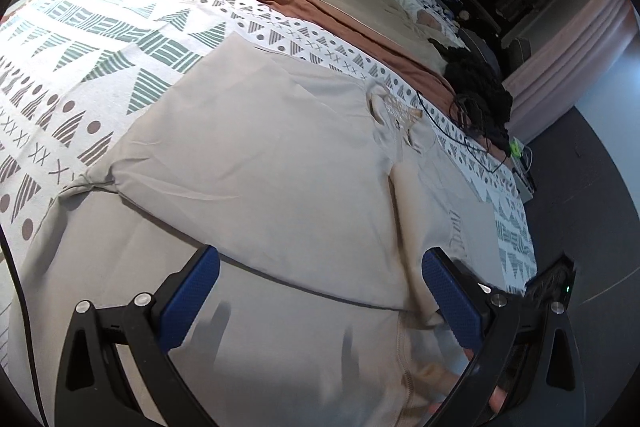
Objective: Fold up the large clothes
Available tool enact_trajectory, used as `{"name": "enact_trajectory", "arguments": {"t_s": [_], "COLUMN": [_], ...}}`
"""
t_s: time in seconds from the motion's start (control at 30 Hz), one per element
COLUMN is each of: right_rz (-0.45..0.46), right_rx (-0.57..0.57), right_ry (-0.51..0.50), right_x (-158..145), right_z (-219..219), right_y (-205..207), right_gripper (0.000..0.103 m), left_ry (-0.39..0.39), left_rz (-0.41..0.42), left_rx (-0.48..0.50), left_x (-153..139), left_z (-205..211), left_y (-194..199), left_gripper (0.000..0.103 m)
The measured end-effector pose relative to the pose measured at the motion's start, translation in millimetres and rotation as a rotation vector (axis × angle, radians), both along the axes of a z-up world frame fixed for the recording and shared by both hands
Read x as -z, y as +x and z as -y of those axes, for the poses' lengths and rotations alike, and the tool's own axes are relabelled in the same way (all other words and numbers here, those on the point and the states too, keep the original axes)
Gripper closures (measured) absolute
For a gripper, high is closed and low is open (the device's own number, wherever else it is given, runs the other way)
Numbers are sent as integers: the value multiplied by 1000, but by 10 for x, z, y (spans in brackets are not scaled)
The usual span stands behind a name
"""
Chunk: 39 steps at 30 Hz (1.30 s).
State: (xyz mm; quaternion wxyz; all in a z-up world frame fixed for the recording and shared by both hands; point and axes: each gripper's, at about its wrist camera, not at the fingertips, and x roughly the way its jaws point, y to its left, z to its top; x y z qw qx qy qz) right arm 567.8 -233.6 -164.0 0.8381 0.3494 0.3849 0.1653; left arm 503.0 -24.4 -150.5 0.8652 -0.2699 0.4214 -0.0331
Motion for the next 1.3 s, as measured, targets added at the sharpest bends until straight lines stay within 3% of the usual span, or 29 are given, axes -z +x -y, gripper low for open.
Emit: {"name": "enact_trajectory", "arguments": {"t_s": [0.33, 0.5, 0.7, 0.93, 1.07, 1.17, 1.23, 1.3], "right_rz": [-14, -23, -86, -151, -158, -162, -162, -161], "right_rx": [49, 118, 225, 291, 311, 321, 322, 322], "right_ry": [-38, -57, -18, 24, -10, -7, -6, -30], "right_x": [-169, -381, -362, -273, -293, -291, -274, -292], "right_z": [358, 565, 932, 1318, 1454, 1518, 1535, 1497], "right_y": [-533, -728, -1003, -1172, -1204, -1212, -1210, -1191], "right_gripper": [0, 0, 0, 0, 0, 0, 0, 0], "left_ry": [17, 36, 76, 171, 303, 375, 378, 366], "left_rz": [14, 36, 45, 59, 49, 15, -7, -10], "left_rx": [57, 120, 219, 325, 390, 400, 378, 342], "left_x": [-24, -39, 21, 212, 345, 489, 559, 568], "left_z": [285, 648, 1247, 1875, 2181, 2245, 2184, 2080], "left_y": [41, 87, 197, 329, 401, 438, 472, 487], "left_gripper": [0, 0, 0, 3, 4, 24, 41, 45]}}
